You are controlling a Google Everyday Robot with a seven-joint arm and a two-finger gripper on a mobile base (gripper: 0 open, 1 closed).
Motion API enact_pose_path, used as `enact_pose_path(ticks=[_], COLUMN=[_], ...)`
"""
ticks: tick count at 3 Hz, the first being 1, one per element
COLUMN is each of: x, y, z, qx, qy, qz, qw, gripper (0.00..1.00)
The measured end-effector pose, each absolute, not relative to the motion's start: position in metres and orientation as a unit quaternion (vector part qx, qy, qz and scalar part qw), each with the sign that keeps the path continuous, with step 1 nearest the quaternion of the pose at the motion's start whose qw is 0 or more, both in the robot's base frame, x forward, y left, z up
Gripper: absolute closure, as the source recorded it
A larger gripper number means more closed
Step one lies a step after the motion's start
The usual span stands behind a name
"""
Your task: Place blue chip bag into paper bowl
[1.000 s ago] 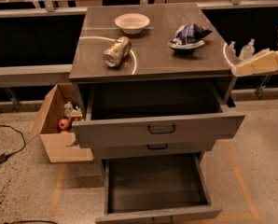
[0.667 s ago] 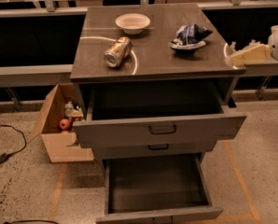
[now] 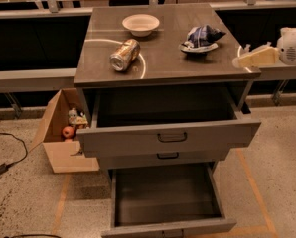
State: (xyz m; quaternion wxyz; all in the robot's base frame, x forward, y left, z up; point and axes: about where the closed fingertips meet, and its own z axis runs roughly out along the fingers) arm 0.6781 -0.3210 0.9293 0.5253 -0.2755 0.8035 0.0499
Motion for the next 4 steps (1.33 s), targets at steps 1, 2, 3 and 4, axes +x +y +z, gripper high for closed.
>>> enact_pose_path(ticks=[1, 2, 3, 4], x=[0.697, 0.718, 0.74, 0.757], y=[-0.292, -0.257, -0.231, -0.21], z=[0.924, 0.923, 0.915, 0.903], qx=[-0.28, -0.285, -0.284, -0.289], qy=[0.776, 0.747, 0.73, 0.72], qz=[0.108, 0.177, 0.21, 0.203], qw=[0.555, 0.574, 0.585, 0.597], gripper=[0.0, 0.0, 0.0, 0.0])
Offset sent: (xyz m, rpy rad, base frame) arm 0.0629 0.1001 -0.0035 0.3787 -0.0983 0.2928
